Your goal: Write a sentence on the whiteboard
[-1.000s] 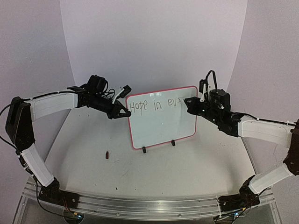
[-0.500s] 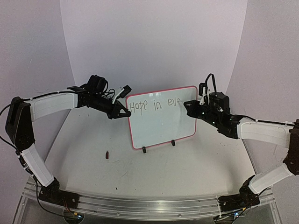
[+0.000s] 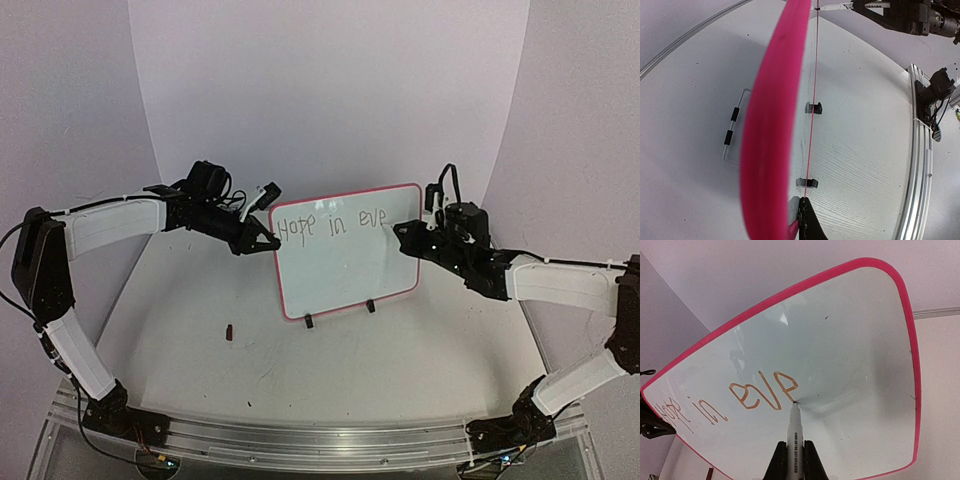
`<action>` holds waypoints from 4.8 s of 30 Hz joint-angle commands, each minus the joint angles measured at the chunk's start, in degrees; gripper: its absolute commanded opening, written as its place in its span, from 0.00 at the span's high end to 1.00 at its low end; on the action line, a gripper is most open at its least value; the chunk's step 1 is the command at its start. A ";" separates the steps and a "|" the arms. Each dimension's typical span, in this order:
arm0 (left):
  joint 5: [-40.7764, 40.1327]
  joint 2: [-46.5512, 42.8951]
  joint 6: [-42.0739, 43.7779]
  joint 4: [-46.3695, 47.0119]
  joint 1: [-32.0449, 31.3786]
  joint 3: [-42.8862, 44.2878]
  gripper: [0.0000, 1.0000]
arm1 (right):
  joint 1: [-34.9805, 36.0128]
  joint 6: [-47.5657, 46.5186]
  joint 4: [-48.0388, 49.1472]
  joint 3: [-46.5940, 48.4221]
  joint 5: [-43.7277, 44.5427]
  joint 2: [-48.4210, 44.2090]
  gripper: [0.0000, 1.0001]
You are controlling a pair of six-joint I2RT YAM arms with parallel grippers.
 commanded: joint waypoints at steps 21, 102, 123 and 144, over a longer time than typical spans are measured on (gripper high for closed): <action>-5.98 0.52 4.19 -4.11 -0.68 -0.09 1.00 | -0.19 -1.22 -0.21 -0.80 4.71 -6.11 1.00; -6.39 -0.43 4.53 -4.42 -1.03 -0.17 1.00 | -0.18 -1.82 -2.58 5.26 7.32 -0.51 1.00; -6.46 -0.38 4.51 -4.39 -1.04 -0.17 1.00 | -0.22 -0.54 -2.88 1.82 8.73 -5.12 1.00; -6.33 -0.47 4.39 -4.40 -1.12 -0.14 1.00 | -0.21 -2.30 -1.22 4.78 7.63 -1.67 1.00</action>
